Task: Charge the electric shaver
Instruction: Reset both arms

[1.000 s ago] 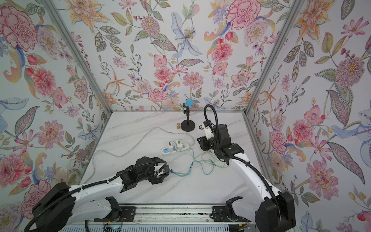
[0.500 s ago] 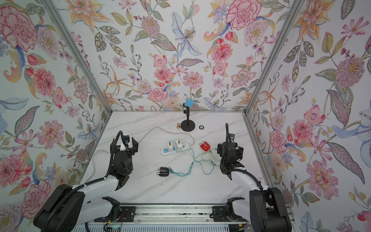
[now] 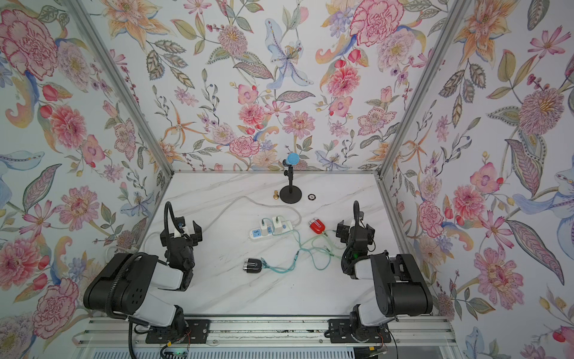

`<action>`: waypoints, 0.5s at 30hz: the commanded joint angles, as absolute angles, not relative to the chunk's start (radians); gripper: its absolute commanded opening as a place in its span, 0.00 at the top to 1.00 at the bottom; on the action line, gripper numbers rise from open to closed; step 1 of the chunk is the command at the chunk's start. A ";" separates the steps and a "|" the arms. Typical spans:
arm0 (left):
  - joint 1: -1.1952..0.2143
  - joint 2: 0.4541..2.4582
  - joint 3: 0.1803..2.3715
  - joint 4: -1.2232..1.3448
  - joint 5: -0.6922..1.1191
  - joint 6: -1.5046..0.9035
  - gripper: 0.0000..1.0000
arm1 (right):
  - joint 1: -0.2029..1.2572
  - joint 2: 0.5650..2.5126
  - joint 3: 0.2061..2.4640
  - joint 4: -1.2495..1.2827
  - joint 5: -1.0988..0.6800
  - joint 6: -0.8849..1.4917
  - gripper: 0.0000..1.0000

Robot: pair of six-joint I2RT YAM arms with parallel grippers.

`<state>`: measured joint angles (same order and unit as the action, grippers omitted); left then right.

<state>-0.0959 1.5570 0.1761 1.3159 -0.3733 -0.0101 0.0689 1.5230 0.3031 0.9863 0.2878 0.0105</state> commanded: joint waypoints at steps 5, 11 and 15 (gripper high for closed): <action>-0.087 1.574 0.191 1.440 -0.322 -0.038 0.01 | 0.077 1.555 0.272 1.165 0.265 -0.021 0.00; -0.089 1.576 0.206 1.410 -0.287 -0.021 0.01 | 0.075 1.551 0.275 1.150 0.264 -0.017 0.00; -0.089 1.577 0.208 1.411 -0.281 -0.020 0.01 | 0.066 1.551 0.276 1.147 0.265 -0.002 0.00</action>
<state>-0.0921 1.5673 0.1932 1.3819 -0.3016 -0.0189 0.0715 1.5455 0.2840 1.0973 0.2684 -0.0036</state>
